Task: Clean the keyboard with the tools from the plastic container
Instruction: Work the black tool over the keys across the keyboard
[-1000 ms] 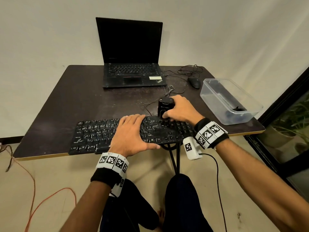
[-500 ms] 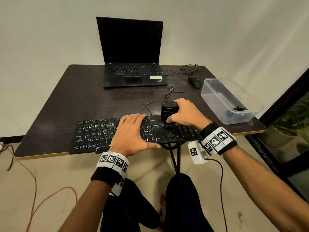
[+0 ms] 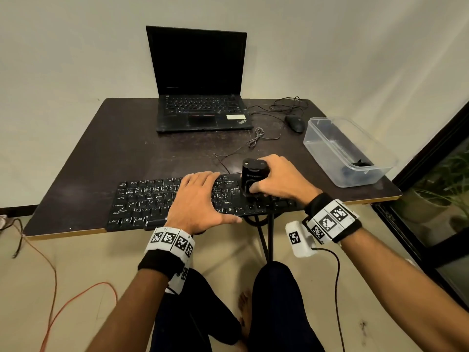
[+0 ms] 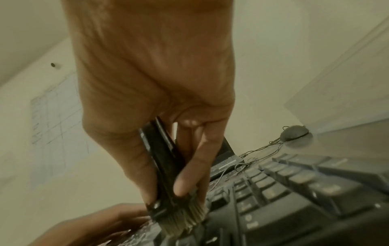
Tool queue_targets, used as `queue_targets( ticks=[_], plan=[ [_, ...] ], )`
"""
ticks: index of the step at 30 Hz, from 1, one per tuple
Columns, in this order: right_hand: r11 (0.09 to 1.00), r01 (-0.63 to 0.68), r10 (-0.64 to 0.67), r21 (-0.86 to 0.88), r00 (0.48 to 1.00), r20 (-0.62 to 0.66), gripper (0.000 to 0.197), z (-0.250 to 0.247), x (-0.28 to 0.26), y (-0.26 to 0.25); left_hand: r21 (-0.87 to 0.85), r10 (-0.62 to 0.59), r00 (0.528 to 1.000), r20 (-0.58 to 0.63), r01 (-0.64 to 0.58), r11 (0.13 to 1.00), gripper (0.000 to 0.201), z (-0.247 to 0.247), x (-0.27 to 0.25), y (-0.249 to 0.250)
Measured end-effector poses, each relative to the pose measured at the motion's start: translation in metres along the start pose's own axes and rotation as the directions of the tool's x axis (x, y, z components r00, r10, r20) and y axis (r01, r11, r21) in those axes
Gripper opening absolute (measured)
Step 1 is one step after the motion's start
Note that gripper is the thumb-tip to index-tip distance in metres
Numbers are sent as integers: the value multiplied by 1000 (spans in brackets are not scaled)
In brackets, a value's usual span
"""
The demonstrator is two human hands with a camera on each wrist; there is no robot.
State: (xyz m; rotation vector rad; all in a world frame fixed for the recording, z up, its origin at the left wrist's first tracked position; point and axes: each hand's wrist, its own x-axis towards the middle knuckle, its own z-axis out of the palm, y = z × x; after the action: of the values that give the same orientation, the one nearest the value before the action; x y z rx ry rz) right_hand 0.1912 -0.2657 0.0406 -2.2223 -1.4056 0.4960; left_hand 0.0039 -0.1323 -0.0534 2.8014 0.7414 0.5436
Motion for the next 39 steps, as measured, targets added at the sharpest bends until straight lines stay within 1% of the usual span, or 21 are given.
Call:
queue_targets(
  ticks=[3, 4, 7, 8, 10, 11, 12, 14, 15, 18, 19, 22, 23, 26, 27, 29, 30, 33, 34, 37, 39],
  plan=[
    [999, 29, -31, 21, 992, 119, 26, 3, -6, -6, -3, -6, 1000, 0, 6, 1000, 133, 0, 0, -1],
    [1000, 25, -27, 19, 992, 122, 25, 3, -8, -6, -3, -5, 1000, 3, 5, 1000, 133, -1, 0, -1],
    [1000, 16, -17, -24, 1000, -18, 19, 3, -12, -2, -2, 0, 1000, -1, 0, 1000, 133, 0, 0, -1],
    [1000, 24, -24, -18, 1000, -15, 19, 3, -15, -1, -2, 2, 1000, 1, -2, 1000, 133, 0, -1, -1],
    [999, 42, -42, 6, 997, 66, 21, 1, -19, 0, -2, -2, 1000, -3, 2, 1000, 132, 0, 0, -2],
    [999, 38, -39, 6, 996, 81, 20, 1, -20, 0, -2, -1, 1000, -3, 1, 1000, 132, 0, 0, -1],
    [999, 32, -32, -2, 998, 58, 19, 0, -20, 2, -4, 0, 1000, -3, 0, 1000, 132, 0, 0, -1],
    [1000, 17, -18, -14, 999, -33, 18, 2, -18, 4, -8, -3, 1000, 1, 3, 1000, 133, 0, 0, -1],
    [1000, 14, -14, -8, 999, -41, 19, 3, -19, 5, -10, -5, 1000, 5, 5, 1000, 133, 0, -1, -1],
    [1000, 25, -26, 10, 997, 73, 21, 2, -21, 5, -11, -8, 1000, 0, 8, 1000, 134, 0, -1, -1],
    [1000, 20, -21, 20, 996, 86, 22, 0, -21, 5, -8, -7, 1000, 3, 7, 1000, 134, 0, -1, -1],
    [999, 36, -36, 1, 999, -3, 22, 1, -20, 5, -12, -2, 1000, 4, 2, 1000, 133, 0, -1, 0],
    [998, 55, -55, -12, 998, 1, 22, 4, -22, 3, -15, 1, 1000, -2, -1, 1000, 132, -1, -1, 0],
    [995, 94, -92, -17, 991, 97, 21, 6, -25, -2, -15, -1, 1000, -15, 0, 1000, 129, -1, -2, 0],
    [996, 91, -89, -21, 992, 90, 21, 6, -25, -1, -16, -1, 1000, -14, 0, 1000, 129, 0, -2, 0],
    [996, 77, -76, -49, 997, 8, 20, 5, -24, 0, -15, 3, 1000, -9, -3, 1000, 130, -1, -1, 0],
    [996, 68, -68, -53, 998, -7, 19, 5, -25, 1, -13, 4, 1000, -4, -4, 1000, 130, 0, -1, 1],
    [996, 83, -79, -35, 992, 100, 21, 3, -27, 0, -15, -1, 1000, -3, 1, 1000, 131, -1, -1, 0],
    [997, 74, -71, -32, 993, 97, 22, 2, -27, 2, -12, -3, 1000, 2, 3, 1000, 131, -1, -1, 0],
    [999, 40, -40, -34, 999, -16, 18, 0, -28, 7, -2, -3, 1000, 3, 3, 1000, 132, 0, 0, 1],
    [998, 62, -61, -27, 997, 50, 20, 1, -31, 8, -4, 1, 1000, -3, -1, 1000, 131, 0, -1, 0]
  ],
)
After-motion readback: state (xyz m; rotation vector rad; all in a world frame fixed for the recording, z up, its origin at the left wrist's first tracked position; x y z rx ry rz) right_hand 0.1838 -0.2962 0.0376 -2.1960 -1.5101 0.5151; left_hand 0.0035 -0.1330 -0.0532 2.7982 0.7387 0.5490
